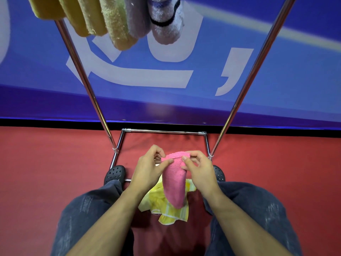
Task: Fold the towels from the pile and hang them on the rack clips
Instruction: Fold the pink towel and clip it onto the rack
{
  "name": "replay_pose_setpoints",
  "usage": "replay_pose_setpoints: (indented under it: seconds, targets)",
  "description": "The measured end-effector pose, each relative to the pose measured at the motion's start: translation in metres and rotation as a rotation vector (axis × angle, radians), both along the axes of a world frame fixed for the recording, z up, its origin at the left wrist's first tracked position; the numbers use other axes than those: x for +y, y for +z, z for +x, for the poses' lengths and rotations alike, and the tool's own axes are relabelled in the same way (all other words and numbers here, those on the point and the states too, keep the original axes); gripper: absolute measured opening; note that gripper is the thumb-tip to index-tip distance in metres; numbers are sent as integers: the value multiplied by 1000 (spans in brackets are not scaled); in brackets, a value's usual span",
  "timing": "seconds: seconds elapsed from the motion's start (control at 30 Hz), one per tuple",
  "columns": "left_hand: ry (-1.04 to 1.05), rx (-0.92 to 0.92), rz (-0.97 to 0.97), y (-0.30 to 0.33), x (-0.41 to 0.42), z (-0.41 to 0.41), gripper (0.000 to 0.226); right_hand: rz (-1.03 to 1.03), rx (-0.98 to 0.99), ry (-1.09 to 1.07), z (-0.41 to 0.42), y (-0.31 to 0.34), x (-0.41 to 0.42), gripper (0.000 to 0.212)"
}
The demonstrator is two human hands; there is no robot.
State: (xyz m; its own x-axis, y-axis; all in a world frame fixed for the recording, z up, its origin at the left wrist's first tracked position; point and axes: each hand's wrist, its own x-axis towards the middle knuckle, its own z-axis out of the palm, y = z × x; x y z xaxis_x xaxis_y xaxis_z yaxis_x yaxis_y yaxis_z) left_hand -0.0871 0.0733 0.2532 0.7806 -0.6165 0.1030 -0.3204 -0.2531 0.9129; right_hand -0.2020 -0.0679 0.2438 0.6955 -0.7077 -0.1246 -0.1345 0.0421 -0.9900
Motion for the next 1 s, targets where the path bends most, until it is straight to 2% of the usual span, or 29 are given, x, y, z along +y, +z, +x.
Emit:
replay_pose_setpoints:
  seconds: [0.1,0.2,0.3,0.37,0.5,0.7,0.83,0.9,1.0]
  targets:
    - [-8,147,-135,-1,-1,1,32,38,-63,9,2,1,-1,10]
    - [-110,272,-232,-2,-1,0,56,79,-120,48,2,7,0,11]
    - [-162,298,-146,-5,0,-3,68,120,-163,108,2,14,4,14]
    - [-152,307,-119,-3,-1,-6,57,117,-163,126,1,16,6,15]
    - [-114,342,-180,3,-4,-13,17,100,-180,102,2,18,6,15]
    - [-121,310,-171,10,-6,-17,16,58,-160,40,2,20,4,12]
    - [-93,304,-191,14,-5,-15,14,23,-167,98,6,26,0,16]
    - [-99,272,-199,21,-5,-15,13,28,-194,195,5,30,-6,26]
    - [-139,213,-213,34,-7,-12,7,34,-185,391,2,32,-16,67]
